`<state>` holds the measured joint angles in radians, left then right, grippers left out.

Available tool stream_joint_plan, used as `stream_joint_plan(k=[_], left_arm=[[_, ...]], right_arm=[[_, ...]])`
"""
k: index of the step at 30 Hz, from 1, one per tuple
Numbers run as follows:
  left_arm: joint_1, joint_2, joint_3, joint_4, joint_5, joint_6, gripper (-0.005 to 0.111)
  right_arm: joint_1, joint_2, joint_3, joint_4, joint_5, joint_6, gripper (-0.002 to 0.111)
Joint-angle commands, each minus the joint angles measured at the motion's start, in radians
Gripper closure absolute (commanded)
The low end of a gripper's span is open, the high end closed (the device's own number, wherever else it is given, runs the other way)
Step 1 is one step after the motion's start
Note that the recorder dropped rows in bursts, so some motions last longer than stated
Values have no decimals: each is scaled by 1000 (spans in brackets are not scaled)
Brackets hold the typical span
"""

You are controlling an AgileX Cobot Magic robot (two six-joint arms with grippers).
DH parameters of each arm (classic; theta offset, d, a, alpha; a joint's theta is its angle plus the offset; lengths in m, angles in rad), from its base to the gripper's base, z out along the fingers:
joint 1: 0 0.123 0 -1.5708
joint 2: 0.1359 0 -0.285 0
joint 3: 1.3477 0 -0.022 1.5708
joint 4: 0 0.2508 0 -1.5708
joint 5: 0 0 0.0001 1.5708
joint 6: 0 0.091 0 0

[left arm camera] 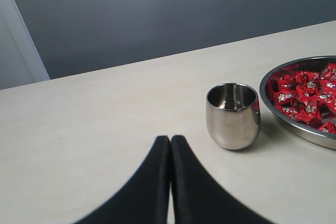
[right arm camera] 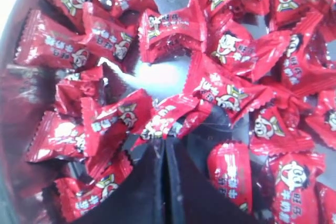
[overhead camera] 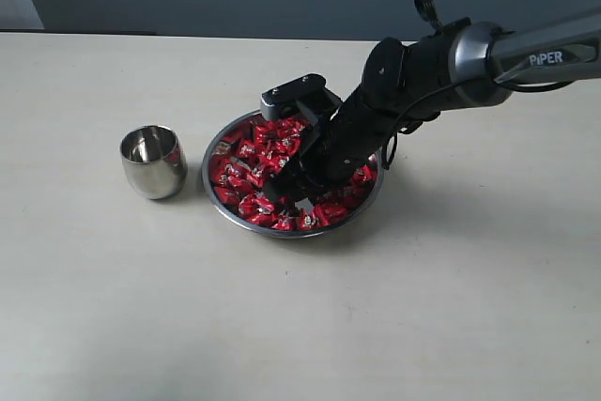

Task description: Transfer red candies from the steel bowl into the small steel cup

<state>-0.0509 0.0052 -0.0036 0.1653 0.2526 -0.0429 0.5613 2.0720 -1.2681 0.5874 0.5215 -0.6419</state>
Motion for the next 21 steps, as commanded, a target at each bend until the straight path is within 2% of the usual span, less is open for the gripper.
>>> stream_joint_plan(k=[1, 11, 16, 19, 21], left_arm=[[0, -5, 4, -3, -10, 0, 106], [0, -5, 4, -3, -10, 0, 106], [0, -5, 4, -3, -10, 0, 106], [0, -5, 4, -3, -10, 0, 106], [0, -5, 4, -3, -10, 0, 106]], right_arm=[[-1, -21, -6, -6, -9, -1, 109], [-1, -83, -16, -1, -11, -1, 109], [-1, -90, -16, -15, 51, -6, 109], [-1, -90, -16, -57, 99, -9, 99], [-1, -90, -16, -63, 112, -9, 85]])
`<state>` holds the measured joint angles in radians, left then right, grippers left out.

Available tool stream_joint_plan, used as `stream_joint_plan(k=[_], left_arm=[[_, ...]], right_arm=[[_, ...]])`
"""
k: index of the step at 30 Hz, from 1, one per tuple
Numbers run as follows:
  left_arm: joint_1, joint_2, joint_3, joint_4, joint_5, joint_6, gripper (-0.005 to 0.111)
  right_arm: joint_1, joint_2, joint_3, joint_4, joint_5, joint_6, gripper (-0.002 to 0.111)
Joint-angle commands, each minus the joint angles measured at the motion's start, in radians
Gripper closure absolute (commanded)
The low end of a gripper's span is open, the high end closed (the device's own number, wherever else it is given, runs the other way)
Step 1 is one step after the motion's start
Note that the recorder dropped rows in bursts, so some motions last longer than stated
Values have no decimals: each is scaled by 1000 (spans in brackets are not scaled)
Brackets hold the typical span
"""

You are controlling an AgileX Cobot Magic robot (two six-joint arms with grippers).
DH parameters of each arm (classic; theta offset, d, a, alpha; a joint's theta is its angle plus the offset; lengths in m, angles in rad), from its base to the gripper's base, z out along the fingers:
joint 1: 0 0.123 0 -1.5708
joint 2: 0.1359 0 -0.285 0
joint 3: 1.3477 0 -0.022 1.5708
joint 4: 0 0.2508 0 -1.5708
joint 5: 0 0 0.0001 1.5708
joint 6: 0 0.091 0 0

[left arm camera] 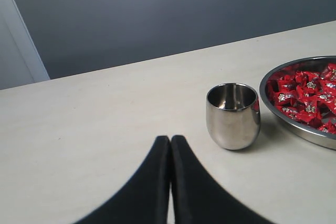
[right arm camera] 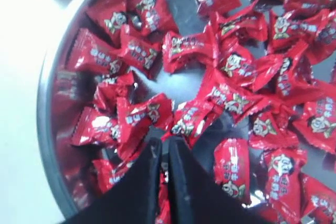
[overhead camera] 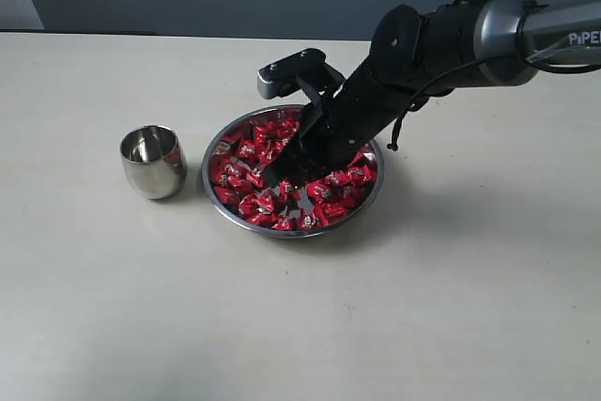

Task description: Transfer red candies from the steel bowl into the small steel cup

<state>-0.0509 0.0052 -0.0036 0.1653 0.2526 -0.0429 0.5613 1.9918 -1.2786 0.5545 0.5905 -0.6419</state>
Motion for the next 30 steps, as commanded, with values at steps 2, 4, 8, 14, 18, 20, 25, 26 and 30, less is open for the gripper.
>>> stream_joint_plan(k=[2, 4, 8, 14, 18, 20, 25, 26, 30], left_arm=[[0, -5, 4, -3, -10, 0, 106], [0, -5, 4, -3, -10, 0, 106], [0, -5, 4, -3, -10, 0, 106], [0, -5, 4, -3, -10, 0, 106], [0, -5, 4, -3, -10, 0, 106], [0, -5, 4, -3, -10, 0, 106], [0, -5, 4, -3, -10, 0, 106], [0, -5, 4, -3, -10, 0, 106], [0, -5, 4, -3, -10, 0, 106]], right_arm=[[-1, -10, -6, -30, 38, -9, 72], [-1, -10, -6, -23, 15, -2, 63], [-1, -10, -6, -22, -36, 28, 63], [-1, 7, -6, -22, -48, 32, 63], [-1, 40, -6, -22, -52, 32, 63], [-1, 49, -6, -16, -66, 32, 63], [-1, 63, -6, 28, -93, 32, 63], [-1, 68, -6, 31, -92, 32, 63], [-1, 88, -6, 33, -85, 32, 63]])
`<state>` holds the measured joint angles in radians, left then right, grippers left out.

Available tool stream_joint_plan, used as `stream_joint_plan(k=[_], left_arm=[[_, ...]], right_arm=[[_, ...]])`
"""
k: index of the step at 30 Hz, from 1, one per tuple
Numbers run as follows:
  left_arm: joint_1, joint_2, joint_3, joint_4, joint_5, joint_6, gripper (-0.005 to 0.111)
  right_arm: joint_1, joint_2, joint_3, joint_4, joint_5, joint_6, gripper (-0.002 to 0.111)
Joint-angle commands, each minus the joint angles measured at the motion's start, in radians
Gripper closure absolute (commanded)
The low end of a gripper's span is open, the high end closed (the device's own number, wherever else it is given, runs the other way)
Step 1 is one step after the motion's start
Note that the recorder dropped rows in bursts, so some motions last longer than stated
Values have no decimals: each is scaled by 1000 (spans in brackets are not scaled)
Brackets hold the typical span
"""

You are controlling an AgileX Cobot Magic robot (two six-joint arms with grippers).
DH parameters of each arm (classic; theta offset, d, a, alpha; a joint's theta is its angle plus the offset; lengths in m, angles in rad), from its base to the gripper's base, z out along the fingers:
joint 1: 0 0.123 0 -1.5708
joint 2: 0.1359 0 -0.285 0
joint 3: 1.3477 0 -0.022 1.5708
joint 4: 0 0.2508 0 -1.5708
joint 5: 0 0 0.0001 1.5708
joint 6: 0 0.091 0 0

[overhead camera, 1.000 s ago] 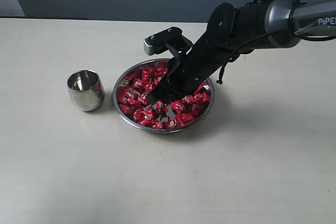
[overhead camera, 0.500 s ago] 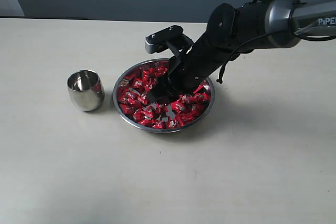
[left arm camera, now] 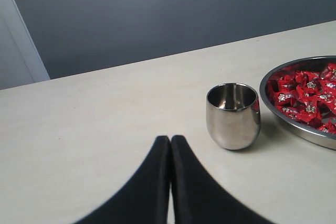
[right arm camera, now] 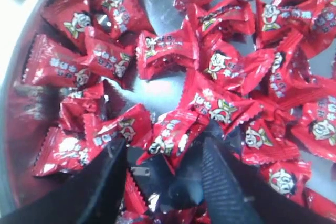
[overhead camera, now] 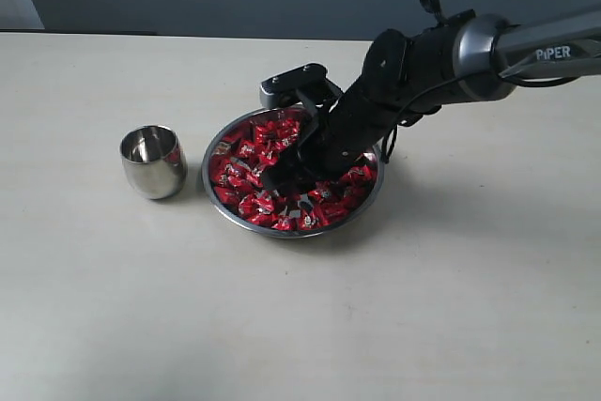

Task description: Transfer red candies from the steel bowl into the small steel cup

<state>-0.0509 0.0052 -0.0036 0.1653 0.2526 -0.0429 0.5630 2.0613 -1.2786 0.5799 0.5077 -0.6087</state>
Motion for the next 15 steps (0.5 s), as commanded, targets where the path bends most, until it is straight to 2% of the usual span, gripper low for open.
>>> stream_joint_plan(k=[1, 4, 6, 10, 15], left_arm=[[0, -5, 4, -3, -10, 0, 106], [0, -5, 4, -3, -10, 0, 106], [0, -5, 4, -3, -10, 0, 106], [0, -5, 4, -3, -10, 0, 106], [0, -5, 4, -3, -10, 0, 106]], right_arm=[[-3, 23, -6, 9, 0, -1, 63], [-3, 23, -6, 9, -3, -1, 64], [-3, 23, -6, 12, -6, -1, 69], [-3, 23, -6, 12, -6, -1, 90], [-3, 23, -6, 12, -8, -1, 105]])
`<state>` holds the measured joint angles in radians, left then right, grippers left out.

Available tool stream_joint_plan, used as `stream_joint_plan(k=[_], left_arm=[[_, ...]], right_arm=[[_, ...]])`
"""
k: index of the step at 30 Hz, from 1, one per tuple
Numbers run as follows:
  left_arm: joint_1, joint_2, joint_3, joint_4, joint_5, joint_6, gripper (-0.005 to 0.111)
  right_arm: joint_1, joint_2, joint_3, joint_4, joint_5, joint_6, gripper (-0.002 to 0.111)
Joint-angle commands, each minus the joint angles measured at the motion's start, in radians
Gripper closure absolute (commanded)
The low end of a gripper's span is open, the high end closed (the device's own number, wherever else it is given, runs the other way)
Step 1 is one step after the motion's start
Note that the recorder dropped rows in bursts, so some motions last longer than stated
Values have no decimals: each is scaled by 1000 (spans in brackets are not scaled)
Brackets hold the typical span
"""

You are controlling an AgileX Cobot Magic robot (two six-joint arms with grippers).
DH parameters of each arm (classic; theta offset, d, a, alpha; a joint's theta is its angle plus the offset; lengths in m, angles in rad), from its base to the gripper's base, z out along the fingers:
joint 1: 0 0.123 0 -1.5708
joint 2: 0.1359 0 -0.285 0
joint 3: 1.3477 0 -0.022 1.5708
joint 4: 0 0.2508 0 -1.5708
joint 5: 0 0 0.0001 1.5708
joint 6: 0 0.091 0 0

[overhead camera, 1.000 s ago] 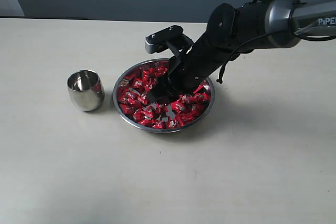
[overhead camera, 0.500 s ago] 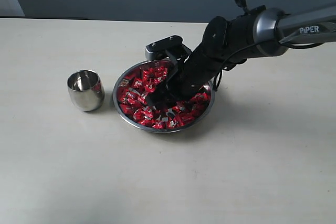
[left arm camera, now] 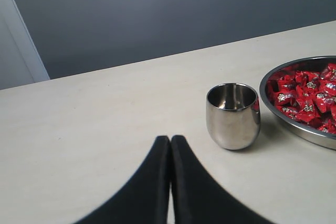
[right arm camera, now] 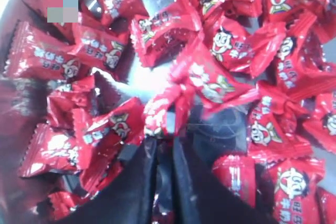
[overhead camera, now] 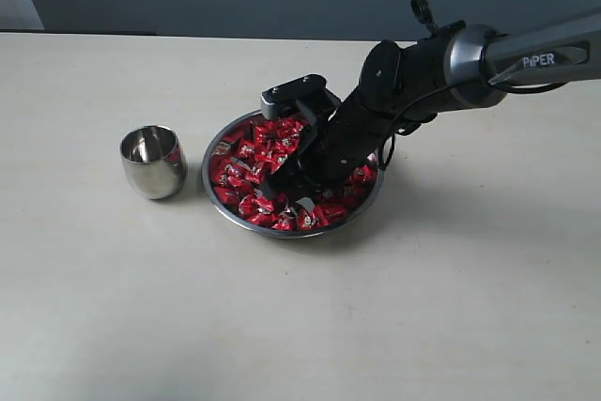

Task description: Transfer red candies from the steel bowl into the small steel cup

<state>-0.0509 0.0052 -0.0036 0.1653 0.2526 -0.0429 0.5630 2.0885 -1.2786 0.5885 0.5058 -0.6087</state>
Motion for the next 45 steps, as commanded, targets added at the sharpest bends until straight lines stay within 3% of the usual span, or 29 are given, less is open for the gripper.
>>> stream_joint_plan(k=[1, 18, 24, 27, 30, 33, 45], left_arm=[[0, -5, 4, -3, -10, 0, 106], [0, -5, 4, -3, -10, 0, 106], [0, -5, 4, -3, -10, 0, 106], [0, -5, 4, -3, -10, 0, 106], [0, -5, 4, -3, -10, 0, 106], [0, -5, 4, -3, -10, 0, 106], [0, -5, 4, -3, -10, 0, 106]], right_arm=[[-3, -4, -6, 4, -6, -1, 108], [-3, -160, -13, 28, -93, -1, 109], [-3, -158, -17, -29, 11, -1, 109], [-3, -136, -17, -39, 51, -1, 100], [-3, -102, -17, -33, 71, -7, 75], [-3, -67, -17, -24, 71, -7, 58], [-3, 4, -23, 72, -37, -7, 63]])
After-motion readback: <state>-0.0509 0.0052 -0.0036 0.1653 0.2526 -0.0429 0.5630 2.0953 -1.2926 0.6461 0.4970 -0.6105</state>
